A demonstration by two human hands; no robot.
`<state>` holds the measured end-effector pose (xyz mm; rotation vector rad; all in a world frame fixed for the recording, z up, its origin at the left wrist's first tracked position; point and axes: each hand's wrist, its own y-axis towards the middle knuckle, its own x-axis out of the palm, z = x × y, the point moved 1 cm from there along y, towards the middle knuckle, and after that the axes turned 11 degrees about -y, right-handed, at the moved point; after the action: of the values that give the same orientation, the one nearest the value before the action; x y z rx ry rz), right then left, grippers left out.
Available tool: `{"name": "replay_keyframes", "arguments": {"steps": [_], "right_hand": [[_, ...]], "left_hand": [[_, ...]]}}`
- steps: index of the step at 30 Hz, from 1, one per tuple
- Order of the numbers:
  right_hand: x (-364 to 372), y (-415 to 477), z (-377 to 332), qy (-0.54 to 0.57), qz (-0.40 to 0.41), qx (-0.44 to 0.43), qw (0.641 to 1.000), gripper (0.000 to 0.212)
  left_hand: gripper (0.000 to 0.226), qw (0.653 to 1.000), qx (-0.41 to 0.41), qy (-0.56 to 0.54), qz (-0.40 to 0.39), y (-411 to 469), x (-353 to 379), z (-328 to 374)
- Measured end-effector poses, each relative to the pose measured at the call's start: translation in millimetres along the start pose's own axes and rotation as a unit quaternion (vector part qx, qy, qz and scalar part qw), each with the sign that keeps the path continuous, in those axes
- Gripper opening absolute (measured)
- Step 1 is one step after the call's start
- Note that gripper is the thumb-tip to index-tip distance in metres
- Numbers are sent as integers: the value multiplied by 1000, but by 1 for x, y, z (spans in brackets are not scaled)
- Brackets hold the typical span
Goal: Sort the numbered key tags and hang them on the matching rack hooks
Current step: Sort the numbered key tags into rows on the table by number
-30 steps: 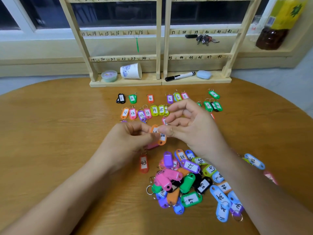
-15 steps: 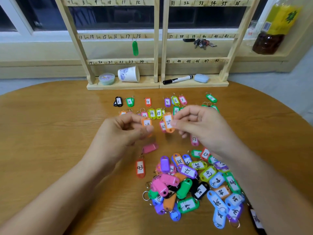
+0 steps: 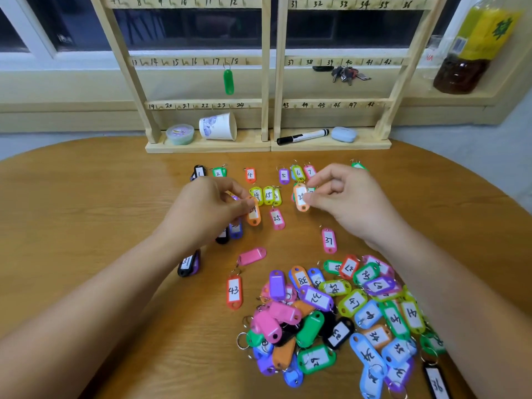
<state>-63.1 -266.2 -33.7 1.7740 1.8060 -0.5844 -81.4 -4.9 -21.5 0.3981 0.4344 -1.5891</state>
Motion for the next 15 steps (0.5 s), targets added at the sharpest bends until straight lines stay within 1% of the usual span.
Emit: {"name": "replay_keyframes", "arguments": {"steps": [3, 5, 7, 11, 15], "right_hand": [[12, 6, -2, -57, -19, 5, 998, 16], [20, 8, -6, -102, -32, 5, 994, 16], [29, 10, -8, -121, -44, 12, 992, 17], [38, 13, -12, -130, -58, 26, 989, 18], [40, 14, -14, -167, -56, 21, 984, 19]], "left_hand": [[19, 998, -2, 70, -5, 12, 6, 1], [19, 995, -6, 99, -15, 18, 8, 1], [20, 992, -11, 118, -35, 24, 9, 1], [26, 991, -23, 123, -52, 30, 9, 0], [24, 991, -42, 114, -63, 35, 10, 1]]}}
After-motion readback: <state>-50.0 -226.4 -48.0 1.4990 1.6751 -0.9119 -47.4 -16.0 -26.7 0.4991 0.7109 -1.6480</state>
